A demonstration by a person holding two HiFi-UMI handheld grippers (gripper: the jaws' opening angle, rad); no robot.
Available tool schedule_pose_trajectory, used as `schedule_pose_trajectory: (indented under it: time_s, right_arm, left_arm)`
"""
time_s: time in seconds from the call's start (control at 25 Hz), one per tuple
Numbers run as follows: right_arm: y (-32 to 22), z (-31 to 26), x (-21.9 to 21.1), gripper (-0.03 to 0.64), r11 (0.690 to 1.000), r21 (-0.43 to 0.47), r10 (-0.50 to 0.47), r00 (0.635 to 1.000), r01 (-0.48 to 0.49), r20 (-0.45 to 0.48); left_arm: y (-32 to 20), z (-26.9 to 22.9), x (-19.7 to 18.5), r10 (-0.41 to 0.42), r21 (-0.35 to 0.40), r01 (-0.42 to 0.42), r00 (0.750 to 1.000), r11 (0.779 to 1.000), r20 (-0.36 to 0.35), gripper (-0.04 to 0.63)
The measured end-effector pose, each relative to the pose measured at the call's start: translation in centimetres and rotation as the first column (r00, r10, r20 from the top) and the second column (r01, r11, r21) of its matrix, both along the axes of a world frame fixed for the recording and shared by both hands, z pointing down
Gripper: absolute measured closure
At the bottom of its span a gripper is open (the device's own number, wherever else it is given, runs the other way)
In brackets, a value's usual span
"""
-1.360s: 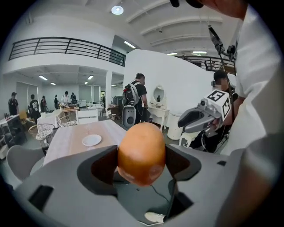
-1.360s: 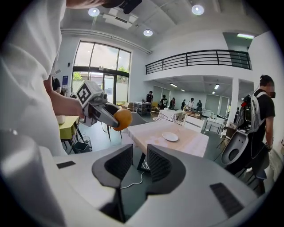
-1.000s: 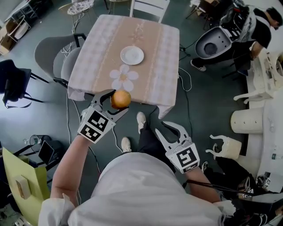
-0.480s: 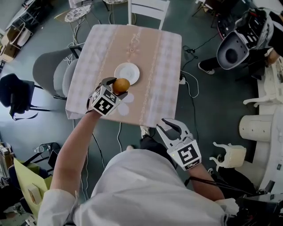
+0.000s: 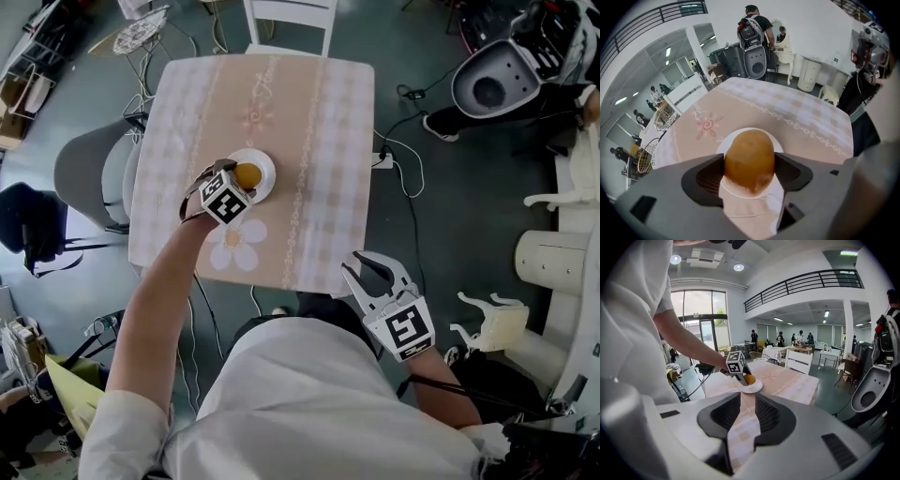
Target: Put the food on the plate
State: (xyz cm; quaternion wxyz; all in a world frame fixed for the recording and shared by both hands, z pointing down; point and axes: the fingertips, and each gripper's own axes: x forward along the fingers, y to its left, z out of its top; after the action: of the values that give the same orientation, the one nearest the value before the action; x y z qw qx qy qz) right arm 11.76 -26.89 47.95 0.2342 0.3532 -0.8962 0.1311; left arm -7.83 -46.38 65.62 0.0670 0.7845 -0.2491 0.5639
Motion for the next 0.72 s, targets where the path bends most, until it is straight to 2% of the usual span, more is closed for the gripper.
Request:
schedule_pose_trajectory:
  time_s: [0.24,0.48,0.72]
  right_arm:
    - [-2.1,0.5,0.9,0.509,0.999,-0.034,0.021,1.000,-0.021,0.022]
    - [-3.4,0.8,0.7,0.509,0.999,-0.038,0.008,1.000,-0.007,0.022]
    - [-3.8,1.0,0.2,0.509,0.999,-0.043,-0.006,1.000,0.007,0.024]
  left_arm:
    - [-1.0,2.5,-0.2,0.054,-0.061,-0.049,0.995,0.997,0.082,0.247]
    - [-1.4,2.7,0.0,0.075,-0.076,-0.068,0.993,0.995,0.090,0.247]
    - [-1.4,2.7,0.1,0.076,-0.048,-0.072,0.994,0.996,0.079,0.247]
